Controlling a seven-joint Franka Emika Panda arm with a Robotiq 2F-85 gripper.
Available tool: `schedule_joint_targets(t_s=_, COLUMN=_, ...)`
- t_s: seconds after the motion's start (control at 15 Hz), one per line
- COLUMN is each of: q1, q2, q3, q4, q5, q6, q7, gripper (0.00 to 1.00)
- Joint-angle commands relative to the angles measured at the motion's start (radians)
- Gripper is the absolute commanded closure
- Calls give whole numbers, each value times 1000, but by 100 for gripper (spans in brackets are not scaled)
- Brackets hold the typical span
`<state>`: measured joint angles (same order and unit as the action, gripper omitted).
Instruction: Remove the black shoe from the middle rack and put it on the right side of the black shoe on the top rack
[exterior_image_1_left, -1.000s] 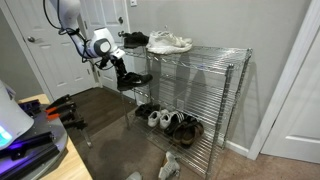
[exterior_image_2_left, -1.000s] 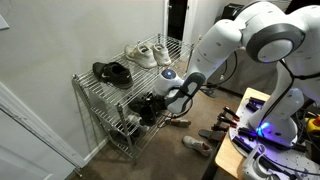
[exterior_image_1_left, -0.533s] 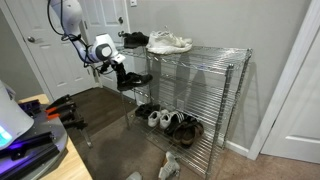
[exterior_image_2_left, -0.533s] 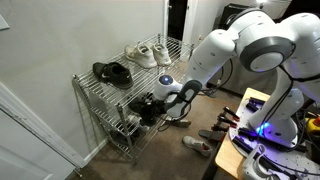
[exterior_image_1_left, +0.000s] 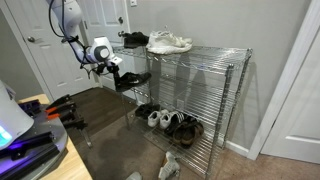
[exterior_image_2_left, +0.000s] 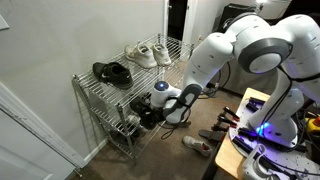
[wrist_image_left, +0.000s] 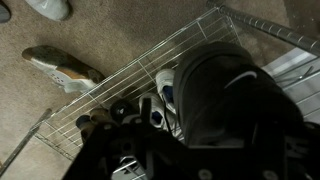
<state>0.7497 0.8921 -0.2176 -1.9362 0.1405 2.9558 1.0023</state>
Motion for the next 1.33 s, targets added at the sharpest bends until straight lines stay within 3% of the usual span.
schedule_joint_targets(t_s=0.0, q1=-41, q2=10, q3=51, q4=25, q5=-38, q6=-57, q7=-80, gripper=46)
schedule_joint_targets(t_s=0.4, q1=-41, q2=24, q3=62, q4=35, q5=-59, q6=-80, q7=-109, gripper=85)
schedule_joint_targets(t_s=0.53, q1=-39, q2=27, q3=62, q4=34, q5=-60, q6=-80, q7=-115, gripper=94)
schedule_joint_targets(t_s=0.93, q1=-7, q2=-8, q3=32, q4=-10, q5=-68, q6=-79, q7=-102, gripper=94)
schedule_joint_targets(t_s=1.27, q1=94, q2=-134, q3=-60, q4=-124, q5=-112, q6=-143, q7=-74, gripper=94)
